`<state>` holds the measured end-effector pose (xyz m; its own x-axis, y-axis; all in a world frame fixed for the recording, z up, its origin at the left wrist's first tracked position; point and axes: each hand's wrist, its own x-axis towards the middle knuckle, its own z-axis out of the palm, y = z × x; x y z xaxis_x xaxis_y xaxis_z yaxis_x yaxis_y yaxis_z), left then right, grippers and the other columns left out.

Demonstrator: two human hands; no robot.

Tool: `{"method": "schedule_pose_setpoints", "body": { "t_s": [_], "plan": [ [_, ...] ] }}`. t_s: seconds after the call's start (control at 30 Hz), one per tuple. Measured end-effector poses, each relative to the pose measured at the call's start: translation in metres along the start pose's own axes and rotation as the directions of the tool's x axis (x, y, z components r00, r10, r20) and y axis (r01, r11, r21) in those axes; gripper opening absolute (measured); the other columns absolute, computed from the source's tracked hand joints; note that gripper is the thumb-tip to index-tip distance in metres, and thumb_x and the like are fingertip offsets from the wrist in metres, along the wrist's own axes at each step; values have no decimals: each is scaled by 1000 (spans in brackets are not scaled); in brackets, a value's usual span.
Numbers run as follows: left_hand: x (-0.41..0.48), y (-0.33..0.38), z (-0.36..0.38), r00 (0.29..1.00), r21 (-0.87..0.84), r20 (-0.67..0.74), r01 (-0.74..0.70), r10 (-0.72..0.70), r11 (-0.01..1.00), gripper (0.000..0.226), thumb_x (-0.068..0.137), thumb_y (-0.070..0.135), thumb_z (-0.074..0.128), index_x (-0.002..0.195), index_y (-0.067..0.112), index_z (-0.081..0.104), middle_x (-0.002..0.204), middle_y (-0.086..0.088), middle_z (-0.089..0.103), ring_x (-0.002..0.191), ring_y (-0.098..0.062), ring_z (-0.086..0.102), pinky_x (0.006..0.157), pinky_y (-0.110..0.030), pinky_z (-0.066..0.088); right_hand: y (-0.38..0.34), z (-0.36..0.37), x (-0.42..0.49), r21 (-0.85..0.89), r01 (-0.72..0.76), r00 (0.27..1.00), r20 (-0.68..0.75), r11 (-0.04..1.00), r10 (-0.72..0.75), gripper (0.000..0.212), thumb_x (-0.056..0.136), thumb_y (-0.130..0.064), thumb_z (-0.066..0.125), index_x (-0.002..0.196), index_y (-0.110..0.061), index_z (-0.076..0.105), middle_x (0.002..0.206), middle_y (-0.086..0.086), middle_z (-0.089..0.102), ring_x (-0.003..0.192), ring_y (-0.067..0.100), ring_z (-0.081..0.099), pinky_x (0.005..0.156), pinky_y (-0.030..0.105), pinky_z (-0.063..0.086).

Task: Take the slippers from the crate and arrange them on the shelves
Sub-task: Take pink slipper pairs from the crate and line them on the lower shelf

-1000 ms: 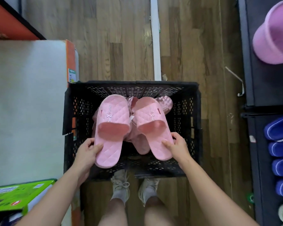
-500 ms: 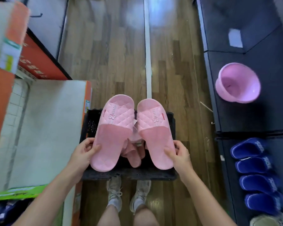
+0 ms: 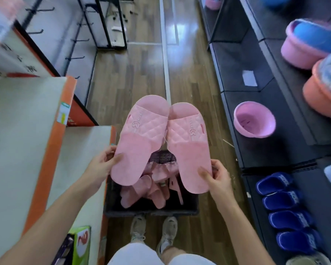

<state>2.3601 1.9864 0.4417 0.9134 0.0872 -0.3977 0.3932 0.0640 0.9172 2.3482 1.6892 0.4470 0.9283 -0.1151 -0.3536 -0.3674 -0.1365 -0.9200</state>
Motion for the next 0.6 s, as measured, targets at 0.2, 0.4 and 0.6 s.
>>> {"method": "schedule_pose_setpoints", "body": {
  "t_s": [0.2,0.4,0.6],
  "plan": [
    [6,48,10,985,17,147,-89,86,996,28,77,17,69,103,12,60,87,6,71,81,-5,63,64,-13,49,-42,-12,-27,40,56,990,-135,998,-50,22,79,-18,71,94,-25,57,94,1,66,90,20,63,76,40,55],
    [13,97,20,936,3,320,-155,146,988,41,65,36,73,98,15,62,82,5,70,74,-7,63,60,-17,51,-75,-13,-57,44,96,949,-305,994,-78,23,79,-19,70,98,-25,58,96,0,67,91,19,64,79,39,55],
    [13,140,42,848,15,492,-233,195,972,54,54,47,75,96,16,62,82,4,71,74,-10,64,63,-21,51,-97,-13,-96,41,153,850,-515,987,-110,24,84,-7,63,91,-29,56,92,-4,65,85,17,61,65,22,51]
  ]
}}
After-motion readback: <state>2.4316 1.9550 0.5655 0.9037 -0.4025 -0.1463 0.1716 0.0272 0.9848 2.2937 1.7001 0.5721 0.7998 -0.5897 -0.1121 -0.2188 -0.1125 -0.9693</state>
